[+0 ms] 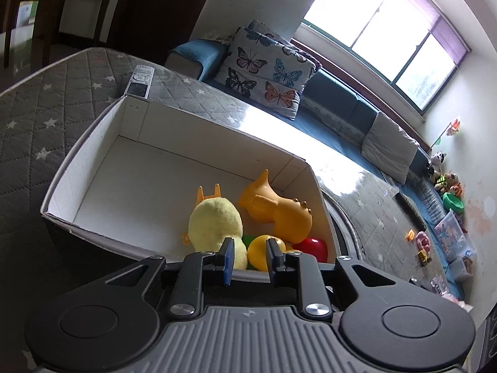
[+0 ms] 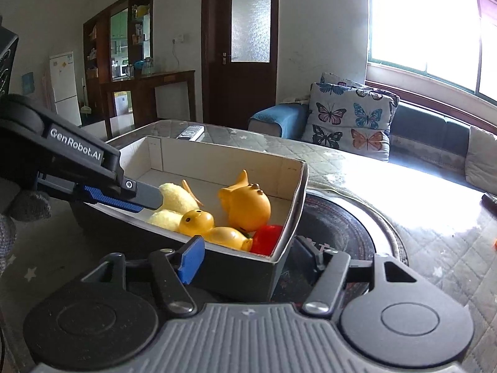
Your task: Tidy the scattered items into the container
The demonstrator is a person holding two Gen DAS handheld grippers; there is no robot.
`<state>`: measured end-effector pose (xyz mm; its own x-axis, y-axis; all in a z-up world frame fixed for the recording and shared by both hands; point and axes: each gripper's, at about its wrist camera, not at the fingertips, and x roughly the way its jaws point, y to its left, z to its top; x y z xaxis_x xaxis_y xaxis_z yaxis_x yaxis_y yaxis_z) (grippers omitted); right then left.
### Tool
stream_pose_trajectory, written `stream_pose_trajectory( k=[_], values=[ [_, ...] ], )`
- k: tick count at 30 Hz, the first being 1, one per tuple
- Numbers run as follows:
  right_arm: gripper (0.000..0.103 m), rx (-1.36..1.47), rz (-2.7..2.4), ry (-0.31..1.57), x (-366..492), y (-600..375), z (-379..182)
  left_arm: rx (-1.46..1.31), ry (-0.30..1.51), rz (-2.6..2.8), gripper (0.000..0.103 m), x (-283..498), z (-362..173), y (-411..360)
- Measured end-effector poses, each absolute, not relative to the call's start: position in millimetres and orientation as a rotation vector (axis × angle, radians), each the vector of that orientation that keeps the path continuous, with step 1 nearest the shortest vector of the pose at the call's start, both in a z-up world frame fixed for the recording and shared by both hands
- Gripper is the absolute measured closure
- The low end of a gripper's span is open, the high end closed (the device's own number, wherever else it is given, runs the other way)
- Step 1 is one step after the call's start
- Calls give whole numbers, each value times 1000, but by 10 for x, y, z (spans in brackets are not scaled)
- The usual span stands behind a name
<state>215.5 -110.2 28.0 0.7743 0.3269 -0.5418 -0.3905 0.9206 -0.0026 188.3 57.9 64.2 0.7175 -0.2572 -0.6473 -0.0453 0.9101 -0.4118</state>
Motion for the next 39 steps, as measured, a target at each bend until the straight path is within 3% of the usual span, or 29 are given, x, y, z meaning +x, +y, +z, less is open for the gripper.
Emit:
stream_pose_trajectory(
  k=[6, 21, 24, 30, 33, 39],
  values=[
    [28, -96, 397, 572, 2067, -1065, 262, -386, 757, -118, 79, 1762, 632, 535],
    [18, -49, 413, 590, 1808, -1014, 207, -299, 734, -71, 79, 1415, 546, 519],
    [9, -41, 412, 590, 1758, -1000, 195, -278, 725, -49, 77, 1344, 531, 531],
    [8, -39, 408, 592, 1673, -967, 158, -266, 724, -27, 77, 1227, 480, 568],
    [0, -41, 406, 596, 1638, -943, 126, -251, 726, -23, 77, 1183, 458, 562],
    [0, -59, 386, 599, 1580, -909, 76, -210, 751, 5, 77, 1154, 398, 525]
  ],
)
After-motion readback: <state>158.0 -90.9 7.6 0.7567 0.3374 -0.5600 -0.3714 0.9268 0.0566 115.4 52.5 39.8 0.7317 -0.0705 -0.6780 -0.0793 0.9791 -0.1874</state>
